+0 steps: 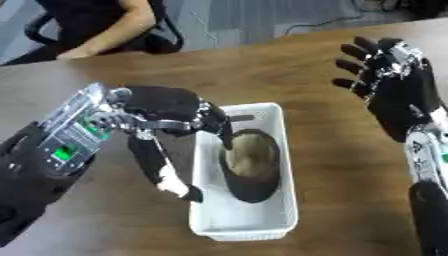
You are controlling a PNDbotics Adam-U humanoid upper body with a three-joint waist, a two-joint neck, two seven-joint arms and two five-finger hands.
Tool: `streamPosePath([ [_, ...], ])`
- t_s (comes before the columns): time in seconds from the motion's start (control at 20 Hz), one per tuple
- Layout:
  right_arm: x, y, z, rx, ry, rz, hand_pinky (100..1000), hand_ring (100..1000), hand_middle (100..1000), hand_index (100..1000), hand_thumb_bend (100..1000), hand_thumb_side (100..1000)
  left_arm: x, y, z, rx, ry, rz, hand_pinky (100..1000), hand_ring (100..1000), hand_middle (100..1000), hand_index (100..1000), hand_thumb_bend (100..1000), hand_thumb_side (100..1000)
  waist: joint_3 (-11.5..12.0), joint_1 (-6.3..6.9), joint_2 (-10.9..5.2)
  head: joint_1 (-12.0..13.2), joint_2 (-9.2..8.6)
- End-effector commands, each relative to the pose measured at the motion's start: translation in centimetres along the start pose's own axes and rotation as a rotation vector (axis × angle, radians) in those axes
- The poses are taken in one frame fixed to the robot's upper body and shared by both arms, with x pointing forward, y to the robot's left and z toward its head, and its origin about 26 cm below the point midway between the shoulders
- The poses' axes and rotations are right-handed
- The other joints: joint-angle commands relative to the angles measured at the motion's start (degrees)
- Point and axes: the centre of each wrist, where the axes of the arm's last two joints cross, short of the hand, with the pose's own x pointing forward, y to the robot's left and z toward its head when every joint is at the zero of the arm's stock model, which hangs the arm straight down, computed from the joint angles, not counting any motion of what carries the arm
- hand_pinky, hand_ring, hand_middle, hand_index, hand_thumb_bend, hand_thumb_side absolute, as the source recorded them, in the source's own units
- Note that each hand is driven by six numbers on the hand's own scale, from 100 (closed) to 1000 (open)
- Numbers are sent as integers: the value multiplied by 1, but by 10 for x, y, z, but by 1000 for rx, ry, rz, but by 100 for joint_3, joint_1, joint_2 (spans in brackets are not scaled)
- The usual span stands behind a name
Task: Pick up objects on the table and place them in the box.
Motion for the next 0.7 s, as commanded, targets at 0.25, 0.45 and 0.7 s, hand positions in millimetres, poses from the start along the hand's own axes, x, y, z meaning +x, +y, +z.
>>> streamPosePath([
  [0.25,6,-4,1,-16,-19,16,827,936,949,1000,100,1000,13,42,45,685,-160,206,443,555,752,784,100,867,101,-120,-107,-39,-231],
  [0.45,3,-4,2,-25,-18,8,828,936,949,1000,100,1000,2,18,66,1054,-46,431,508,635,774,802,100,1000,157,-180,-90,-67,-384],
  [0.7,3,-4,3,-35,-20,1,828,936,949,1000,100,1000,-11,-34,111,1544,116,697,538,674,778,799,100,1000,211,-239,-33,-216,-550],
])
